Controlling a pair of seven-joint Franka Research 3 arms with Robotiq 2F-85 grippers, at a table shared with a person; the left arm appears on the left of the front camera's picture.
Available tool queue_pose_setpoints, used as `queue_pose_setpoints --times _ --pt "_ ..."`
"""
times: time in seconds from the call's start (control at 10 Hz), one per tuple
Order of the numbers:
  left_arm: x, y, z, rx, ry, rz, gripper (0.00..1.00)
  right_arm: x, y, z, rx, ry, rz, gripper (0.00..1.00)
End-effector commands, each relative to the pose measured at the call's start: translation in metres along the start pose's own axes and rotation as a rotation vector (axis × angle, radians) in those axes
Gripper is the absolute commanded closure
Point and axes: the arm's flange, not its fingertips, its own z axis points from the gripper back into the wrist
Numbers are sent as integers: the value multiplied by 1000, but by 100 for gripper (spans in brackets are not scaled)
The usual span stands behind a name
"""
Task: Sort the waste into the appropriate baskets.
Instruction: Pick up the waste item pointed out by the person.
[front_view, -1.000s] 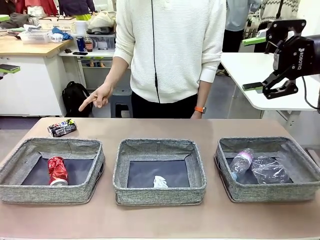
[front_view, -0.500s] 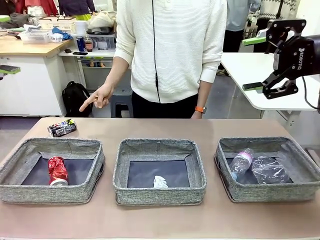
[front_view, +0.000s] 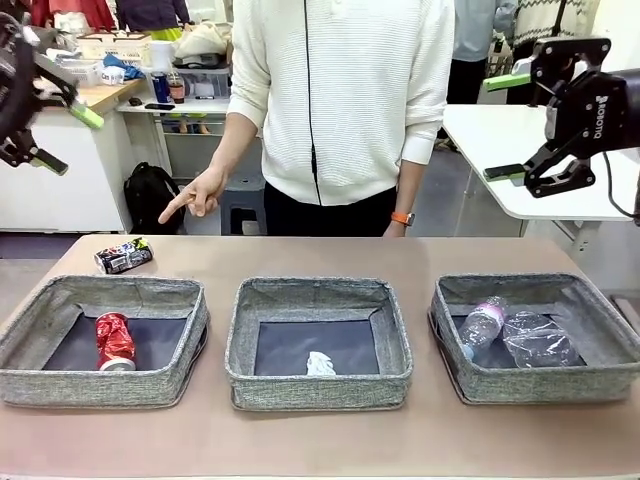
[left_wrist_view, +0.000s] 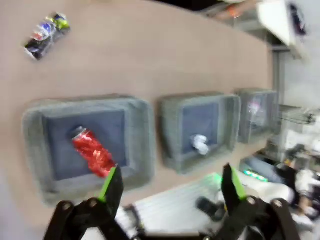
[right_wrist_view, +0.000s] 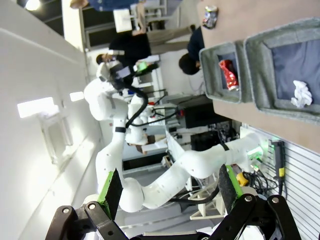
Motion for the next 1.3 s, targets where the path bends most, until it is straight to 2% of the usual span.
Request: queue_pose_setpoints --times 0.0,0.1,0.3,0.4,0.5,0.6,0.7,0.8,0.9,1.0,1.1,1.2 --pt "14 6 -5 462 52 249 0 2 1 2 -8 7 22 0" --pt "0 0 0 0 0 0 0 2 1 2 -8 7 22 0" --pt "0 0 0 0 0 0 0 2 1 2 -8 7 22 0" --pt "14 3 -9 117 -13 25 0 2 1 2 -8 7 22 0" --pt "38 4 -19 137 209 -300 0 2 1 2 -8 7 22 0" --pt "60 18 -30 177 459 -787 0 2 1 2 -8 7 22 0" --pt "72 37 -33 108 512 -1167 0 2 1 2 -8 7 22 0" --pt "78 51 -32 15 545 -1344 0 2 1 2 -8 7 22 0" --pt "79 60 -32 9 541 -1425 0 2 1 2 -8 7 22 0" --pt "76 64 -34 49 513 -1422 0 2 1 2 -8 7 22 0" --pt "81 60 -39 109 488 -1149 0 2 1 2 -8 7 22 0" --pt "78 61 -49 119 438 -802 0 2 1 2 -8 7 22 0"
